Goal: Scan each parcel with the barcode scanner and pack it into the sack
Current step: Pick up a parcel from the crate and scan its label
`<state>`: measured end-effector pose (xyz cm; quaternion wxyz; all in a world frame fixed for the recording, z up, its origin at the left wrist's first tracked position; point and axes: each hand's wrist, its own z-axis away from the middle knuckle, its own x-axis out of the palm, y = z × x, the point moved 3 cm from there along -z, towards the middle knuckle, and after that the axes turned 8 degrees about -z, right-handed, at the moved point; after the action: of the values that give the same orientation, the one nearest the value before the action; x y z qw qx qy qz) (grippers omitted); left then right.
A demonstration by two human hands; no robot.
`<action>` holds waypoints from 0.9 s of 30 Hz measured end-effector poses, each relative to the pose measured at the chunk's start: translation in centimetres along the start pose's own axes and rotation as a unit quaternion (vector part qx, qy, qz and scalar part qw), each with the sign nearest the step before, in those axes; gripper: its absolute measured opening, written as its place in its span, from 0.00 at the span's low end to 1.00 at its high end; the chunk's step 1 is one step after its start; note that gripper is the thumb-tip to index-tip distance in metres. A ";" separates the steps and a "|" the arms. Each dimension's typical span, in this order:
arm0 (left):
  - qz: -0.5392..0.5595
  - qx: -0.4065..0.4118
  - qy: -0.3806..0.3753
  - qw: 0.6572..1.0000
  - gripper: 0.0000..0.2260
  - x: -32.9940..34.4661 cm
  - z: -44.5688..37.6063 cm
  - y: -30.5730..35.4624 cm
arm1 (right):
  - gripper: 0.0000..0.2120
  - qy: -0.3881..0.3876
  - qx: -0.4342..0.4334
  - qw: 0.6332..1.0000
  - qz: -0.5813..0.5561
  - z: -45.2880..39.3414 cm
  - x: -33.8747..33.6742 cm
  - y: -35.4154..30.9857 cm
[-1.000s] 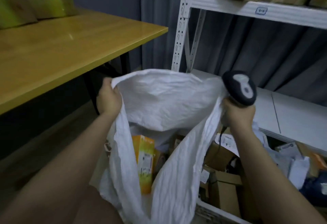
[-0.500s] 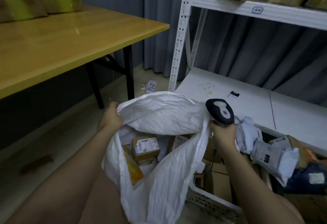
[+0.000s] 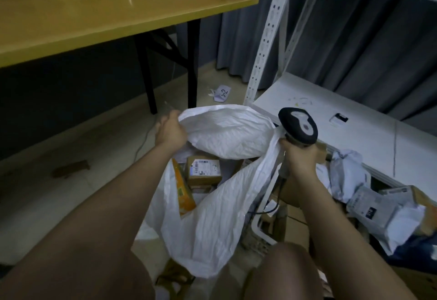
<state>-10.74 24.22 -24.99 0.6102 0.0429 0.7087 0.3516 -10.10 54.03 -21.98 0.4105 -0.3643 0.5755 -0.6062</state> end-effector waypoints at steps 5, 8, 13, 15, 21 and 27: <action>0.008 0.002 -0.021 1.000 0.23 -0.8 2.2 -1.2 | 0.17 -0.002 0.019 1.000 -0.021 1.5 0.9 1.1; 0.004 -0.004 -0.007 1.000 0.23 -1.2 2.3 -2.4 | 0.19 -0.005 0.026 0.999 -0.036 2.4 0.9 1.6; -0.001 0.023 0.028 0.999 0.15 -1.8 1.5 -3.0 | 0.13 0.000 0.010 0.999 -0.041 3.5 0.2 1.9; -0.001 0.029 0.056 0.998 0.13 -2.5 1.1 -3.3 | 0.11 -0.005 -0.007 0.999 -0.043 3.7 -0.4 2.0; -0.040 -0.022 0.101 0.994 0.17 -3.2 1.9 -4.4 | 0.14 0.003 -0.017 1.000 -0.004 4.8 -3.6 2.4; -0.057 0.088 0.129 0.986 0.24 0.0 7.7 0.6 | 0.18 0.059 0.036 0.995 -0.066 6.9 -7.9 2.8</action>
<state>-4.09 28.15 -24.72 0.5263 0.0101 0.8109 0.2556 -0.40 58.49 -24.06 0.3479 -0.3504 0.5512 -0.6725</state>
